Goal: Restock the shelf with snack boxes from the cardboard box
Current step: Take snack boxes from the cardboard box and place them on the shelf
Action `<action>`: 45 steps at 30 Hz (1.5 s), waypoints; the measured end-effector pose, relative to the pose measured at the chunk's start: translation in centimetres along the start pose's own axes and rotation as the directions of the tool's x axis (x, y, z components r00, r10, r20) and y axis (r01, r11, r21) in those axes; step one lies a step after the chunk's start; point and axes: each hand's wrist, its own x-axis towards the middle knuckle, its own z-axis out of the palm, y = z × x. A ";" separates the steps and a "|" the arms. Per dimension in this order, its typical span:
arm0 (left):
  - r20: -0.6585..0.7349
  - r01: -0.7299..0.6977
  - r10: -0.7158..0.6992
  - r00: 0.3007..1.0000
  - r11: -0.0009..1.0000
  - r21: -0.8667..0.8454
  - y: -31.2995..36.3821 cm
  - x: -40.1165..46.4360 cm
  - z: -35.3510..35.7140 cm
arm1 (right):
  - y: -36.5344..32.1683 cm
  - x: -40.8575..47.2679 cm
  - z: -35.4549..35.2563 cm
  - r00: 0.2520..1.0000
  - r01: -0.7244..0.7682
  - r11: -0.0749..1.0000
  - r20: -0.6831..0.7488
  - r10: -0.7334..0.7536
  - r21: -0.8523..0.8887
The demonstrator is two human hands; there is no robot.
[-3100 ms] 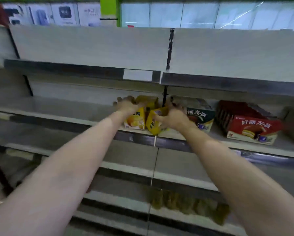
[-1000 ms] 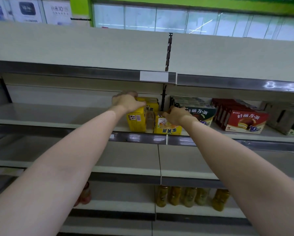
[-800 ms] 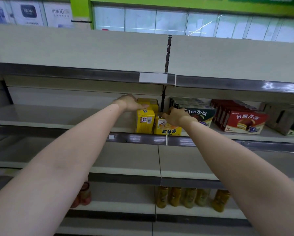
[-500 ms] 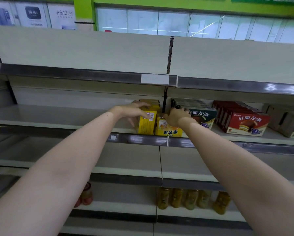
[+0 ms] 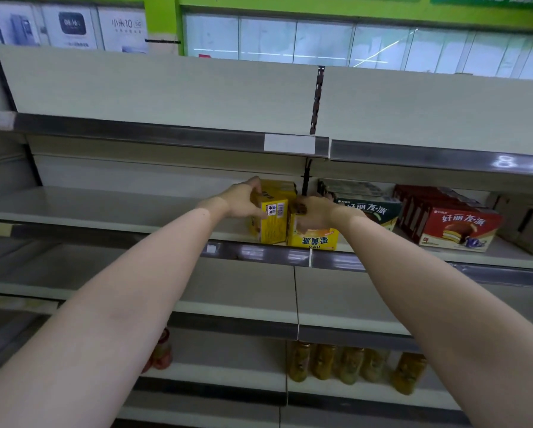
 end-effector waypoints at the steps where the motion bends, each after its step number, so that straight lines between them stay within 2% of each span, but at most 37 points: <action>1: -0.035 0.008 -0.009 0.999 0.999 -0.031 0.1 -0.1 0.0 | 0.0 -0.1 -0.1 1.000 -0.005 1.000 0.010 0.005 -0.007; 3: -0.065 0.063 -0.064 0.996 0.998 -0.012 0.3 -0.4 -0.3 | 0.1 0.0 -0.1 1.000 -0.005 1.000 0.013 0.005 -0.014; 6: -0.033 0.188 -0.185 0.982 0.974 0.126 -0.3 -0.7 -1.6 | 0.2 0.9 0.1 1.000 0.023 0.999 -0.017 -0.022 0.028; 8: -0.002 0.227 -0.229 0.973 0.961 0.158 -0.9 -0.7 -2.4 | -0.5 1.2 0.1 0.997 0.054 0.995 -0.059 -0.050 0.081; 13: -0.025 0.217 -0.215 0.976 0.971 0.100 -1.8 -1.4 -3.4 | -2.8 1.7 0.1 0.986 0.098 0.985 -0.148 -0.077 0.143; 15: -0.039 0.214 -0.211 0.977 0.974 0.081 -1.9 -1.9 -3.7 | -3.2 1.9 0.4 0.976 0.134 0.960 -0.200 -0.085 0.245; 18: -0.057 0.203 -0.199 0.978 0.975 0.090 -2.1 -2.1 -3.8 | -3.4 2.3 1.1 0.942 0.164 0.877 -0.335 -0.004 0.452; 21: -0.038 0.202 -0.199 0.979 0.973 0.115 -2.1 -1.9 -3.6 | -3.5 2.5 1.7 0.928 0.146 0.820 -0.363 0.079 0.553; 22: -0.035 0.206 -0.203 0.978 0.970 0.129 -2.0 -1.8 -3.5 | -3.4 2.4 1.9 0.936 0.114 0.847 -0.343 0.084 0.519; 25: -0.034 0.191 -0.188 0.982 0.966 0.174 -1.8 -1.5 -2.9 | -2.9 1.8 1.9 0.943 0.021 0.963 -0.326 0.070 0.269; 31: -0.023 0.178 -0.178 0.984 0.947 0.266 -1.0 -0.9 -2.2 | -2.6 0.8 0.8 0.949 0.027 0.988 -0.306 -0.072 -0.151; 36: 0.006 0.177 -0.187 0.982 0.940 0.293 -0.9 -1.0 -2.5 | -3.8 0.6 1.2 0.968 0.018 0.972 -0.238 -0.075 -0.234; 41: 0.006 0.166 -0.177 0.984 0.935 0.313 -1.0 -1.2 -2.6 | -4.1 0.8 0.6 0.977 -0.020 0.906 -0.200 -0.073 -0.424; 45: 0.004 0.168 -0.176 0.984 0.944 0.286 -0.9 -1.4 -2.6 | -4.2 1.4 0.7 0.988 -0.004 0.974 -0.151 -0.030 -0.226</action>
